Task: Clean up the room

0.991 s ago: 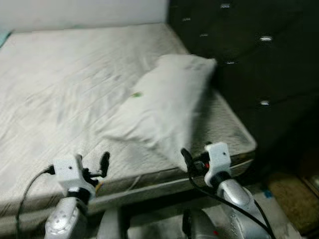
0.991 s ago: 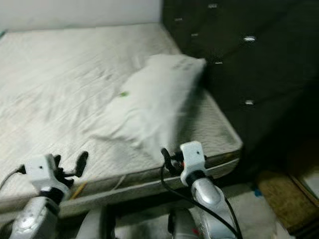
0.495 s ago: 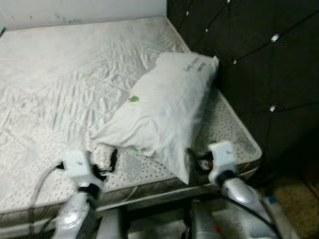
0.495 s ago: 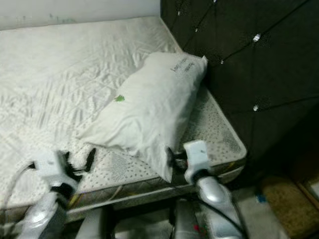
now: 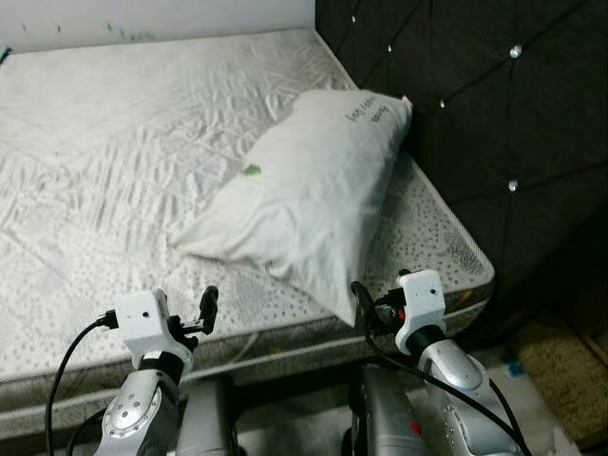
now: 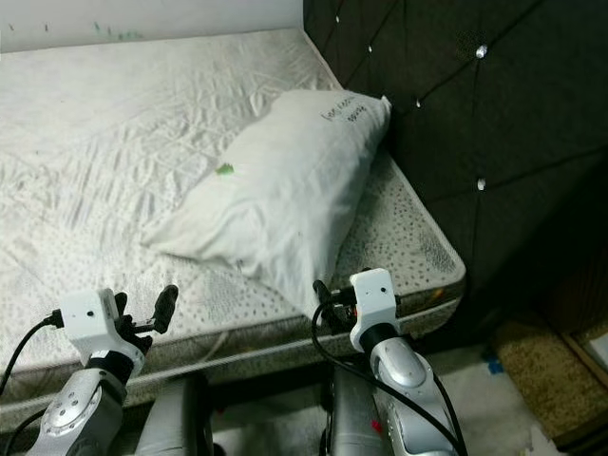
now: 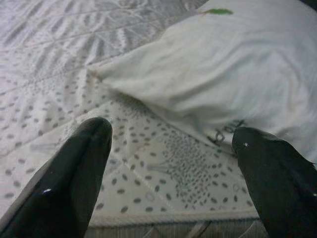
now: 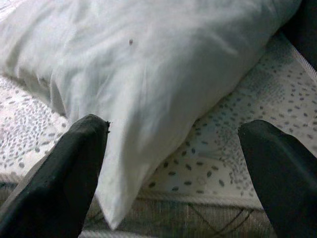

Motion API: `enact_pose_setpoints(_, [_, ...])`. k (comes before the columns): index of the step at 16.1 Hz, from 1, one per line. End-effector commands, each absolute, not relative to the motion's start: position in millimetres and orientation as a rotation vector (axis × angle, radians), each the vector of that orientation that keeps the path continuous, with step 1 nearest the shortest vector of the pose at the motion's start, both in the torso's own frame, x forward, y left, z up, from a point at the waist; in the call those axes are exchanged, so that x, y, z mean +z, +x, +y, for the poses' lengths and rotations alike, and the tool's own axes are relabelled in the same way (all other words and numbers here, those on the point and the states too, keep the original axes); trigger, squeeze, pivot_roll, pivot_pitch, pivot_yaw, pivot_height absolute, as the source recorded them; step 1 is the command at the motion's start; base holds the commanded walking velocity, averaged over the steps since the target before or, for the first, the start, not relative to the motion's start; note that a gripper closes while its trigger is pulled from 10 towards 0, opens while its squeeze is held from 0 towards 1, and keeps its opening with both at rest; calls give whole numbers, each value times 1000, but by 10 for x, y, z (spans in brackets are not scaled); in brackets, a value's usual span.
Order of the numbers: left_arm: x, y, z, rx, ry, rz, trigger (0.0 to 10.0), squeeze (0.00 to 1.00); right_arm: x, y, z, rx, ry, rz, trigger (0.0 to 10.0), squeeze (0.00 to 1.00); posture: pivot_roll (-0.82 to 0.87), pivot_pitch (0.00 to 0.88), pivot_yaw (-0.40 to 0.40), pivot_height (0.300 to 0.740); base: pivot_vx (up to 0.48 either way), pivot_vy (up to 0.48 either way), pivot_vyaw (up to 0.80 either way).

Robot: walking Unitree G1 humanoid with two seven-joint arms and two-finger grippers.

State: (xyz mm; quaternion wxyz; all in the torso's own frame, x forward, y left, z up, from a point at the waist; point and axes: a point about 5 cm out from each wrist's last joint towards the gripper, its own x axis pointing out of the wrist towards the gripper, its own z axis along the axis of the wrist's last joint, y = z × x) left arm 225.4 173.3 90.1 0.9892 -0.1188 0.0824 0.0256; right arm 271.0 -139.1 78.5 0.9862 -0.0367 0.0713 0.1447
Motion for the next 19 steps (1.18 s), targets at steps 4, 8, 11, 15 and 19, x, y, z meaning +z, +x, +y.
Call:
enact_pose_setpoints(4, [873,2207,1758,71,-222,183,10000,0,760,2701,-1157,490,-36,208,10000,0,-48,121,7,561,0,0,0])
enact_pose_setpoints(8, [876,2175,1759,73,-226,184,10000,0,837,2806,-1034,488,-34,164,10000,0,-30,122,4,561,0,0,759])
enact_pose_setpoints(11, [873,2157,1756,71,-224,190,10000,0,866,2877,-1098,397,-41,152,10000,0,-31,128,10,561,0,0,0])
enact_pose_setpoints(15, [895,2116,1762,73,-213,192,10000,0,993,3102,-1184,178,-68,104,10000,0,-2,141,12,561,0,0,0])
enact_pose_setpoints(19, [923,2053,1811,89,-199,196,10000,0,974,3281,-1104,135,-99,153,10000,0,34,164,3,561,0,0,0])
